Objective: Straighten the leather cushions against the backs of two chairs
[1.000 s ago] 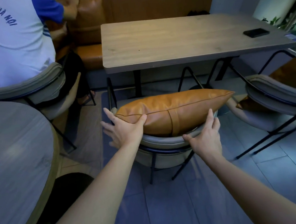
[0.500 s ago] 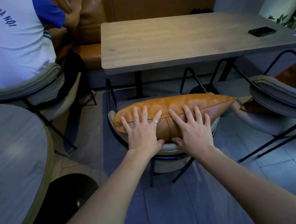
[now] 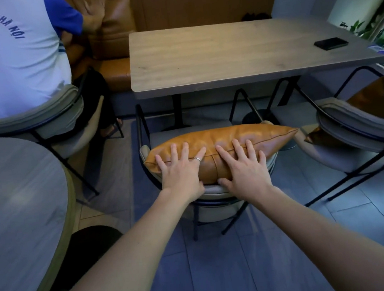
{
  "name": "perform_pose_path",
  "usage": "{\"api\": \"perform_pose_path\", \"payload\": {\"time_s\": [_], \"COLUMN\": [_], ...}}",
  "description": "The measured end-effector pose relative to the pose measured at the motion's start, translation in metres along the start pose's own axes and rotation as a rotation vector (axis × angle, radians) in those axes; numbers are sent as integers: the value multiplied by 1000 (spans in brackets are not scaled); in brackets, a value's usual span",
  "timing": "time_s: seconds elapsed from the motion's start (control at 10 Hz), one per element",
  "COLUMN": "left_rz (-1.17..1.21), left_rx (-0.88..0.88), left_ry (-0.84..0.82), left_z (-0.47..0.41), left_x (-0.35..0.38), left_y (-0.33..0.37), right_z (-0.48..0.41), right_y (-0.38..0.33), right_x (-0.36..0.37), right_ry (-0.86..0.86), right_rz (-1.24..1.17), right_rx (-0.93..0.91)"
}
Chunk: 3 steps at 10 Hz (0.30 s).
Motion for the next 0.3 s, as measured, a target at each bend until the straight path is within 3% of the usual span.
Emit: {"api": "perform_pose_path", "payload": {"time_s": [0.1,0.2,0.3], "left_rz": [40,6,115], "left_rx": [-14,10,46], "left_ry": [-80,-13,77], "left_z": [8,19,39], "left_x": [-22,-68,-117], "left_y": [6,16,25], "right_z": [8,15,28], "right_y": [4,11,14], "right_x": [-22,-54,-103], "right_ry": [-72,-134,-59], "right_rz": [-101,-195,-336], "right_rx": [19,71,133]}}
Point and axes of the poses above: each hand's wrist, its own z-axis away from the middle knuckle, its own x-axis out of the palm, y = z × x, the point moved 9 cm from there along -z, towards the middle knuckle, and after that the axes turned 9 degrees about z, right-handed, at the moved point
